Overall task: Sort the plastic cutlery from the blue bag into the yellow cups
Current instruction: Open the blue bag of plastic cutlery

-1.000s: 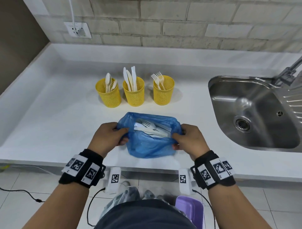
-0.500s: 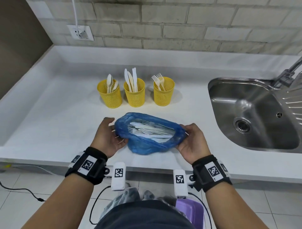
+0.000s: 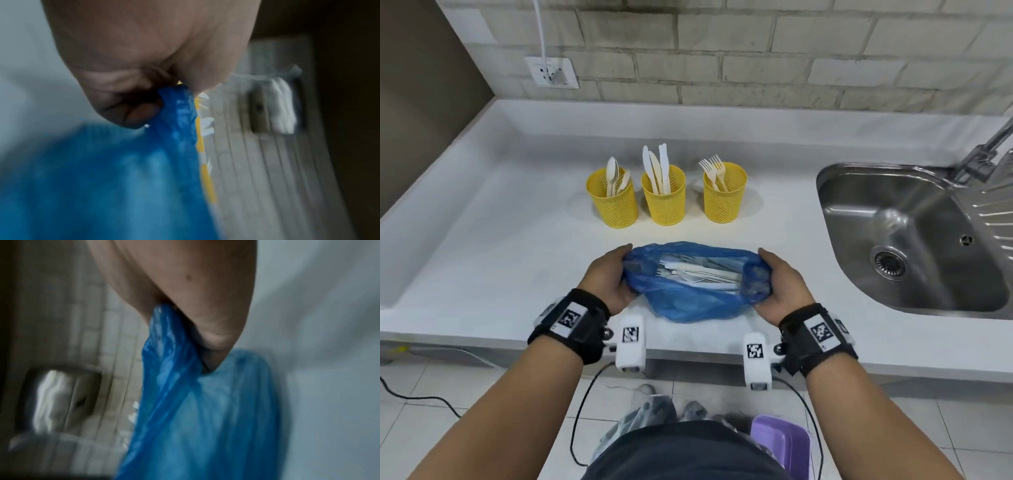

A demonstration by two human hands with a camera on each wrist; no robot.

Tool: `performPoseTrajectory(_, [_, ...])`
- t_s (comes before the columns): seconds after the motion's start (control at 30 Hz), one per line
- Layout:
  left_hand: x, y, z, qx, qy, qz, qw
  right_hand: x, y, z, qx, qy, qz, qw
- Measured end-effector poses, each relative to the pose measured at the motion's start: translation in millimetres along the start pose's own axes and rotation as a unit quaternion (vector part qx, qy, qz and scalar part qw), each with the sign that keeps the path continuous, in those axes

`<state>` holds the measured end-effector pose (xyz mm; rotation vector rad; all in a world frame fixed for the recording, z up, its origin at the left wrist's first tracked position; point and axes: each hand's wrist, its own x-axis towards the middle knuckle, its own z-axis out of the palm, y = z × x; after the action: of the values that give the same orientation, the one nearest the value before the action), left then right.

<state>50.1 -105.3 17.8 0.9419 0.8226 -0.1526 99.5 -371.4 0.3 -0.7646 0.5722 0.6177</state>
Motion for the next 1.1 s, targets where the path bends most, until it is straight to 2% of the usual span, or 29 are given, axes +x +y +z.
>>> performPoseTrajectory(0.03, [0, -1, 1, 0.110, 0.030, 0.052, 0.992, 0, 1, -1, -0.085, 0.019, -0.048, 0.995])
performPoseTrajectory(0.07, [-1, -2, 0, 0.231, 0.068, 0.122, 0.963, -4, 2, 0, -0.193, 0.039, -0.099, 0.975])
performPoseTrajectory(0.1, [-1, -5, -3, 0.343, 0.094, 0.197, 0.913, -4, 4, -1, -0.295, 0.057, -0.141, 0.943])
performPoseTrajectory(0.17, [3, -8, -9, 0.480, 0.086, 0.301, 0.820, -3, 7, 0, -0.431, 0.085, -0.203, 0.875])
performPoseTrajectory(0.2, [8, -11, -11, 0.521, 0.075, 0.344, 0.777, -3, 9, 1, -0.462, 0.090, -0.233, 0.851])
performPoseTrajectory(0.27, [17, -16, -11, 0.602, 0.064, 0.434, 0.667, 4, 12, 5, -0.495, 0.074, -0.286, 0.817])
performPoseTrajectory(0.3, [20, -17, -9, 0.619, 0.060, 0.466, 0.629, 8, 13, 8, -0.507, 0.065, -0.304, 0.804])
performPoseTrajectory(0.33, [23, -14, -6, 0.611, 0.060, 0.479, 0.628, 9, 12, 11, -0.517, 0.056, -0.313, 0.795])
performPoseTrajectory(0.37, [22, -9, -1, 0.594, 0.056, 0.476, 0.646, 12, 10, 12, -0.507, 0.044, -0.305, 0.805])
performPoseTrajectory(0.4, [20, -3, 4, 0.574, 0.056, 0.455, 0.679, 16, 4, 11, -0.470, 0.037, -0.281, 0.836])
performPoseTrajectory(0.43, [17, 3, 10, 0.539, 0.062, 0.411, 0.733, 20, -2, 12, -0.388, 0.029, -0.225, 0.893])
performPoseTrajectory(0.47, [19, 9, 12, 0.483, 0.068, 0.349, 0.801, 23, -9, 13, -0.265, 0.012, -0.136, 0.954])
performPoseTrajectory(0.5, [20, 14, 13, 0.397, 0.060, 0.268, 0.876, 26, -15, 14, -0.145, -0.002, -0.041, 0.989])
performPoseTrajectory(0.53, [22, 16, 12, 0.290, 0.036, 0.176, 0.940, 28, -18, 13, -0.057, -0.001, 0.024, 0.998])
performPoseTrajectory(0.57, [23, 16, 11, 0.204, 0.011, 0.092, 0.975, 32, -20, 12, -0.030, 0.014, 0.053, 0.998])
performPoseTrajectory(0.6, [24, 16, 9, 0.166, 0.001, 0.044, 0.985, 37, -19, 11, -0.043, 0.030, 0.057, 0.997])
performPoseTrajectory(0.63, [25, 15, 7, 0.178, 0.002, 0.034, 0.983, 39, -18, 10, -0.090, 0.048, 0.037, 0.994])
performPoseTrajectory(0.67, [27, 15, 5, 0.213, 0.018, 0.054, 0.975, 40, -17, 10, -0.165, 0.077, -0.009, 0.983])
performPoseTrajectory(0.77, [23, 18, -4, 0.350, 0.072, 0.162, 0.920, 29, -13, 8, -0.369, 0.125, -0.165, 0.906])
performPoseTrajectory(0.87, [-1, 11, -13, 0.473, 0.076, 0.178, 0.860, 10, -5, 0, -0.490, 0.137, -0.215, 0.834])
performPoseTrajectory(0.9, [-9, 6, -15, 0.500, 0.074, 0.179, 0.844, 4, -1, -4, -0.512, 0.136, -0.215, 0.820])
performPoseTrajectory(0.97, [-22, -1, -16, 0.531, 0.066, 0.189, 0.824, -3, 9, -10, -0.525, 0.123, -0.207, 0.816])
performPoseTrajectory(1.0, [-26, -5, -15, 0.532, 0.055, 0.193, 0.823, -6, 13, -12, -0.521, 0.115, -0.204, 0.821])
performPoseTrajectory(1.03, [-29, -8, -14, 0.518, 0.039, 0.192, 0.832, -7, 18, -13, -0.505, 0.103, -0.208, 0.831])
performPoseTrajectory(1.1, [-30, -12, -13, 0.436, 0.001, 0.170, 0.884, -7, 22, -12, -0.440, 0.082, -0.212, 0.869])
